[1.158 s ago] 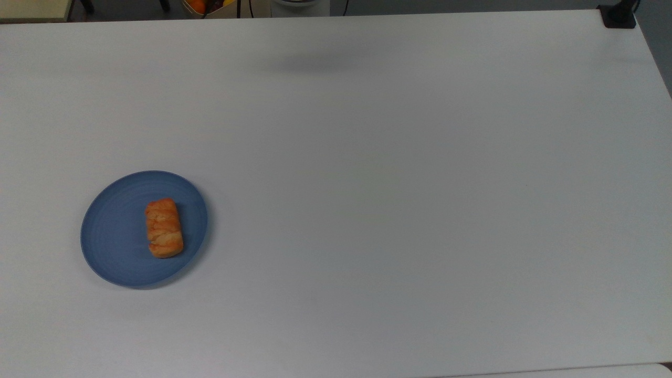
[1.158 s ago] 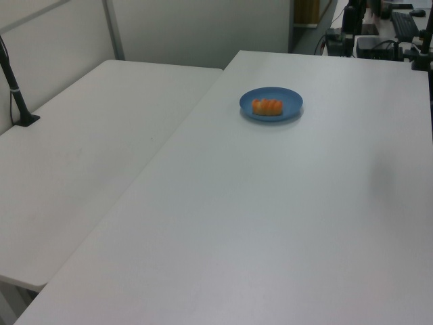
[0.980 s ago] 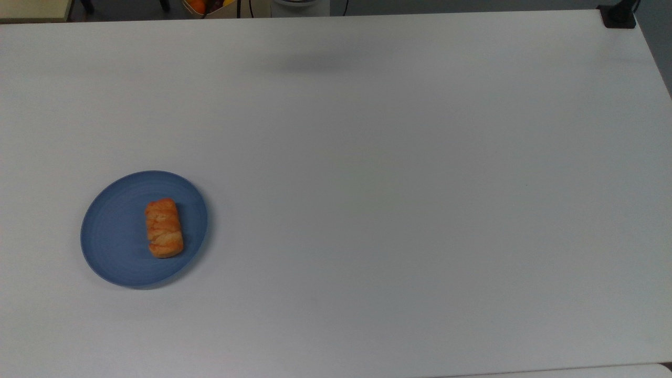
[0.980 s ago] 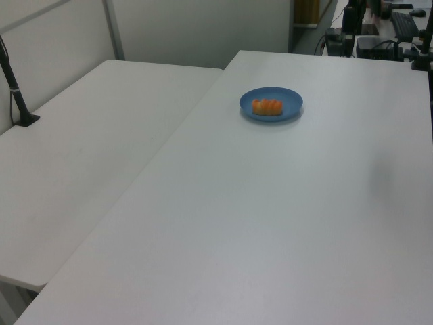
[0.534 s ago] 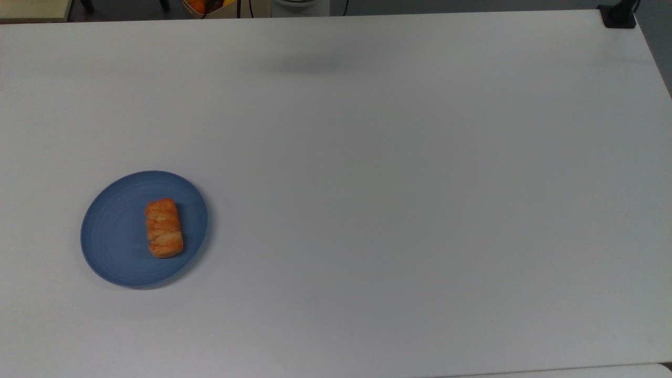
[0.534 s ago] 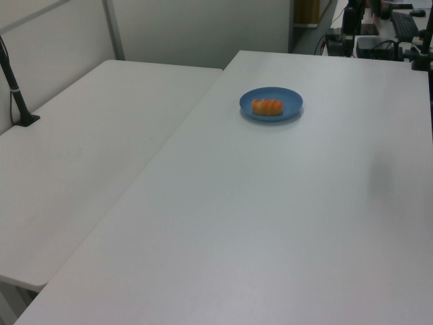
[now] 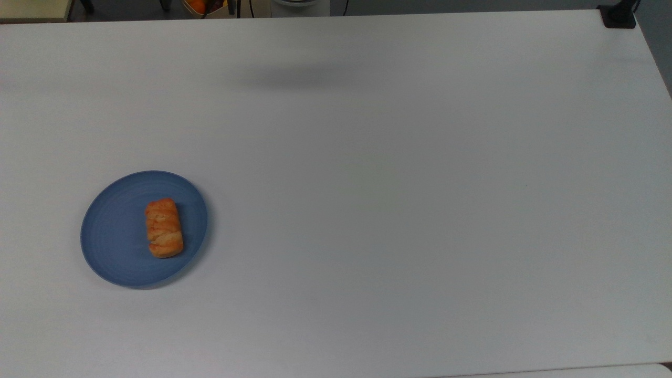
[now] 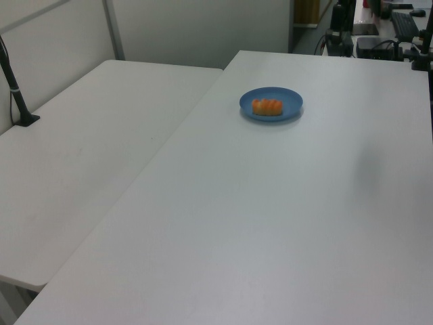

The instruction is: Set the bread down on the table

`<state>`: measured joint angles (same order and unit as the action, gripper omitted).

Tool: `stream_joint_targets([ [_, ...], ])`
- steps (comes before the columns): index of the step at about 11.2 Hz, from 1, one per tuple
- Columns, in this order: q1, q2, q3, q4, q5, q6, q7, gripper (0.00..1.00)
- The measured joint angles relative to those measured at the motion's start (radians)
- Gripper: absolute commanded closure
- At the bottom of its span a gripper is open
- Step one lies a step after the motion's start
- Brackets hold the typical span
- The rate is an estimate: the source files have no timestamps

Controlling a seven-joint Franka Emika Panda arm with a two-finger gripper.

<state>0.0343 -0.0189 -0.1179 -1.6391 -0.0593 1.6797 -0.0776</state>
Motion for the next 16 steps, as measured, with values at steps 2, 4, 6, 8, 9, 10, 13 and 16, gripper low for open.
stream_joint_targets([
  [2, -0.021, 0.043, 0.000, 0.029, -0.001, 0.037, 0.000, 0.00],
  [4, -0.062, 0.136, -0.001, 0.097, -0.001, 0.068, 0.000, 0.00],
  [6, -0.097, 0.229, -0.001, 0.164, -0.001, 0.122, -0.034, 0.00],
  [8, -0.113, 0.291, -0.001, 0.185, -0.001, 0.208, -0.066, 0.00],
  [9, -0.117, 0.318, -0.001, 0.186, -0.001, 0.254, -0.078, 0.00],
  [10, -0.117, 0.344, -0.001, 0.187, -0.001, 0.300, -0.083, 0.00],
  [13, -0.118, 0.449, -0.001, 0.188, -0.001, 0.464, -0.093, 0.00],
  [16, -0.117, 0.543, 0.001, 0.190, -0.001, 0.608, -0.094, 0.00],
])
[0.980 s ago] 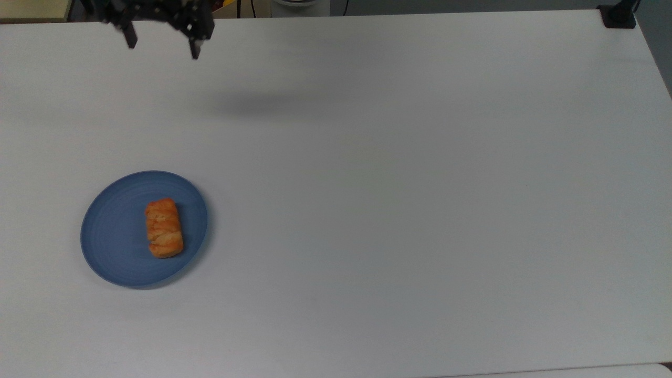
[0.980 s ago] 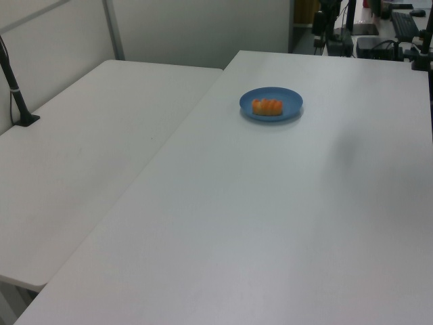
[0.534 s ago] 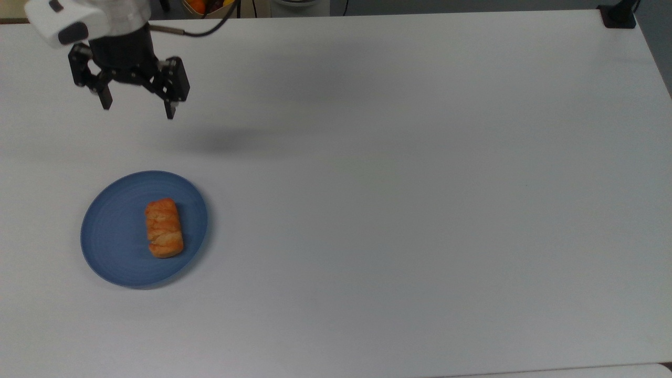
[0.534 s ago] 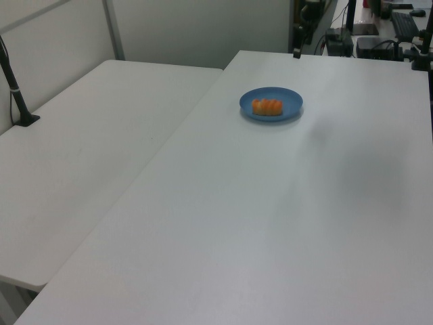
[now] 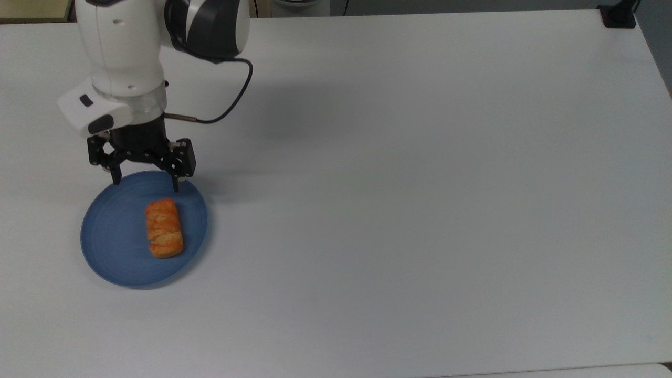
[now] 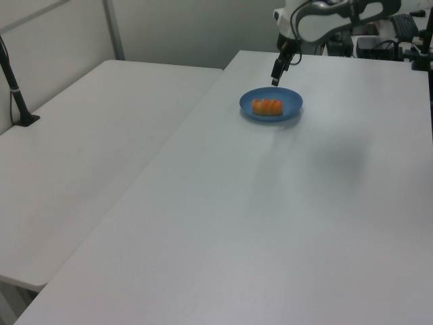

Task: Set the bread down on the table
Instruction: 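Move the gripper over the orange bread roll on the blue plate, then lower the gripper and close it around the bread roll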

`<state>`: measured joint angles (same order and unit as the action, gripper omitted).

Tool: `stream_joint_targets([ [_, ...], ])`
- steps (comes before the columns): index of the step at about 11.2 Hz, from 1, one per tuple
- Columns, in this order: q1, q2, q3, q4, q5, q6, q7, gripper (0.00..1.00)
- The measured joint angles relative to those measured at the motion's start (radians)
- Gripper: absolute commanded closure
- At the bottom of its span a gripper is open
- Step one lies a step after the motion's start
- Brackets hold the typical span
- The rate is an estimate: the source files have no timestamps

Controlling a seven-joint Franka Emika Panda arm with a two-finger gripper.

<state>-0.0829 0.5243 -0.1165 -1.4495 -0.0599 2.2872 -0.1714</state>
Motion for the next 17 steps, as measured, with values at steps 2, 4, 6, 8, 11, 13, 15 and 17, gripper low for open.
stream_joint_targets([
  [2, 0.000, 0.044, 0.002, 0.001, 0.001, 0.074, 0.000, 0.00],
  [4, 0.000, 0.092, 0.003, 0.002, 0.001, 0.153, 0.000, 0.00],
  [6, 0.000, 0.138, 0.004, 0.002, 0.001, 0.224, 0.000, 0.00],
  [8, 0.000, 0.165, 0.004, 0.003, 0.001, 0.266, 0.000, 0.00],
  [11, 0.000, 0.186, 0.005, 0.003, 0.001, 0.303, 0.000, 0.19],
  [13, 0.000, 0.187, 0.005, 0.004, 0.002, 0.304, 0.000, 0.31],
  [15, 0.000, 0.187, 0.005, 0.004, 0.002, 0.304, 0.000, 0.43],
  [17, 0.001, 0.187, 0.007, 0.004, 0.002, 0.304, 0.000, 0.53],
])
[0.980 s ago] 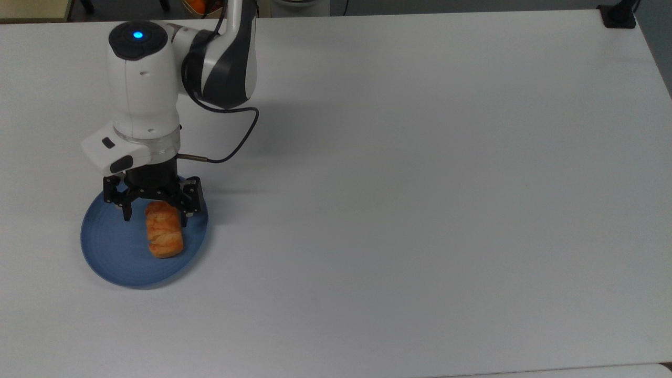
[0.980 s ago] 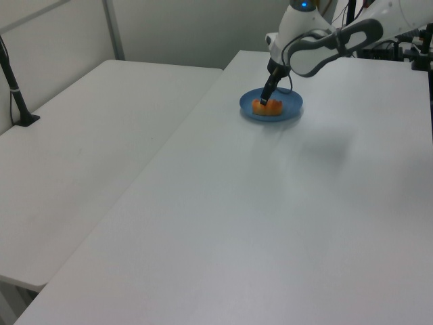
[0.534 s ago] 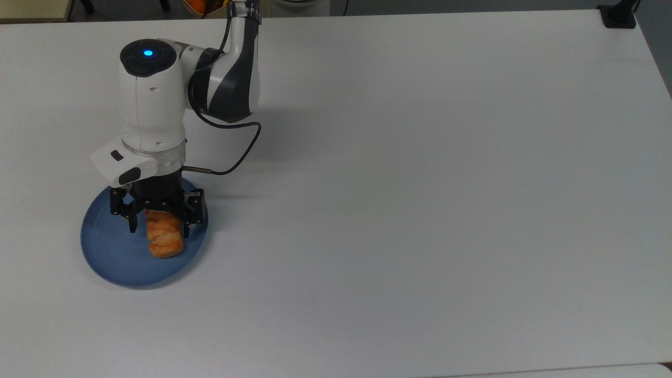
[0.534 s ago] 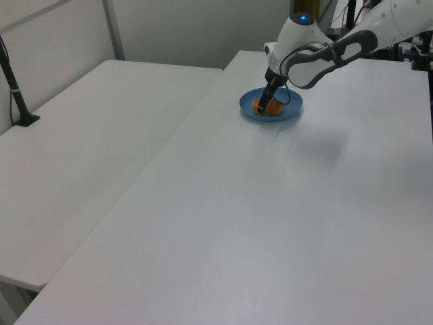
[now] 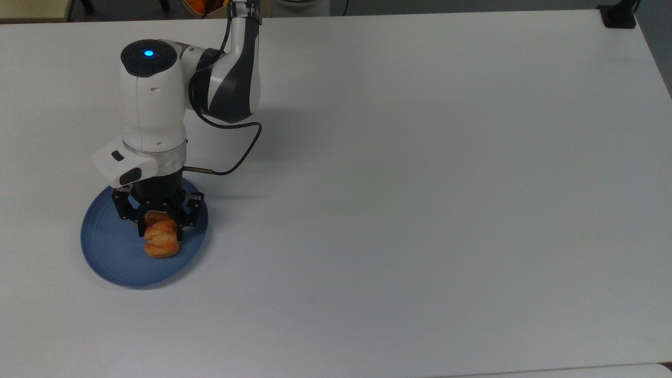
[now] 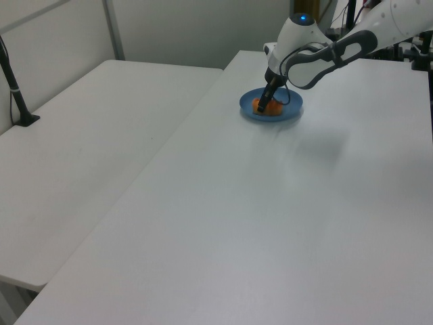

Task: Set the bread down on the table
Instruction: 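Lower the gripper and close it around the bread roll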

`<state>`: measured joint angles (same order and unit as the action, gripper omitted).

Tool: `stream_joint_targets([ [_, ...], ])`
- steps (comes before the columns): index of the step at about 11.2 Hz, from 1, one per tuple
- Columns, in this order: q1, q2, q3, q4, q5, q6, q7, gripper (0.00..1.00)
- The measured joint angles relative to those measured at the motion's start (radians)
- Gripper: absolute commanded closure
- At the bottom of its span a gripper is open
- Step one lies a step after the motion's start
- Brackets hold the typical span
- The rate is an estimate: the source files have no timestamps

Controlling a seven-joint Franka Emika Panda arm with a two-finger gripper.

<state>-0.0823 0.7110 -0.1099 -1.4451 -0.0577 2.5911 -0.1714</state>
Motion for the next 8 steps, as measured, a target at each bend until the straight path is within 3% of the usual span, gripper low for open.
stream_joint_targets([
  [3, 0.002, 0.000, 0.002, 0.004, 0.000, 0.000, 0.000, 0.77],
  [5, 0.002, -0.001, 0.002, 0.014, 0.000, 0.000, 0.000, 0.83],
  [8, 0.002, -0.005, 0.002, 0.021, 0.000, 0.000, 0.000, 0.84],
])
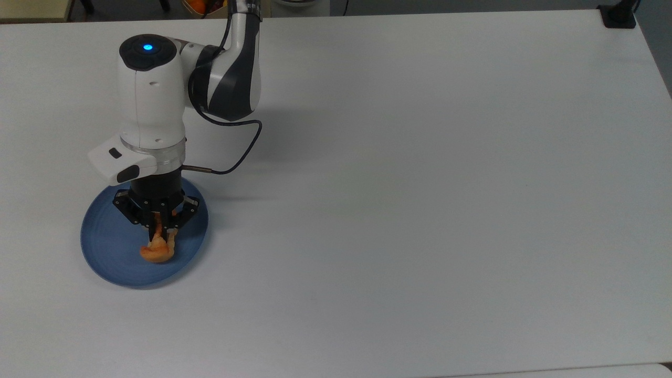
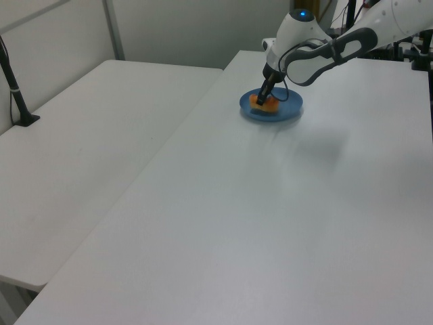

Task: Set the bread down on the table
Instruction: 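Lower the gripper and close it around the bread roll, then lift the bread roll off the plate and carry it away from the plate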

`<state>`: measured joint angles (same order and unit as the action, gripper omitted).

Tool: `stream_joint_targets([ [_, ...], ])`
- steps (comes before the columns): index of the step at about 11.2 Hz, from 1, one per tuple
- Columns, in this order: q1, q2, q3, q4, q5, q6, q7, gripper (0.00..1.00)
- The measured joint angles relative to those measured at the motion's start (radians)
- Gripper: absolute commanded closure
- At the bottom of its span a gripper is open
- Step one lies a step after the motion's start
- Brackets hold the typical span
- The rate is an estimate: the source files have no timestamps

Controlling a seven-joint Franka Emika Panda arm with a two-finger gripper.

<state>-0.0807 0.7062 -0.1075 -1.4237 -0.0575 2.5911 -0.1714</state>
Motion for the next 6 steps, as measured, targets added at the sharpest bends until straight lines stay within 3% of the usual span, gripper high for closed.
stream_joint_targets([
  [6, -0.001, -0.069, 0.000, 0.001, 0.000, -0.067, 0.000, 0.84],
])
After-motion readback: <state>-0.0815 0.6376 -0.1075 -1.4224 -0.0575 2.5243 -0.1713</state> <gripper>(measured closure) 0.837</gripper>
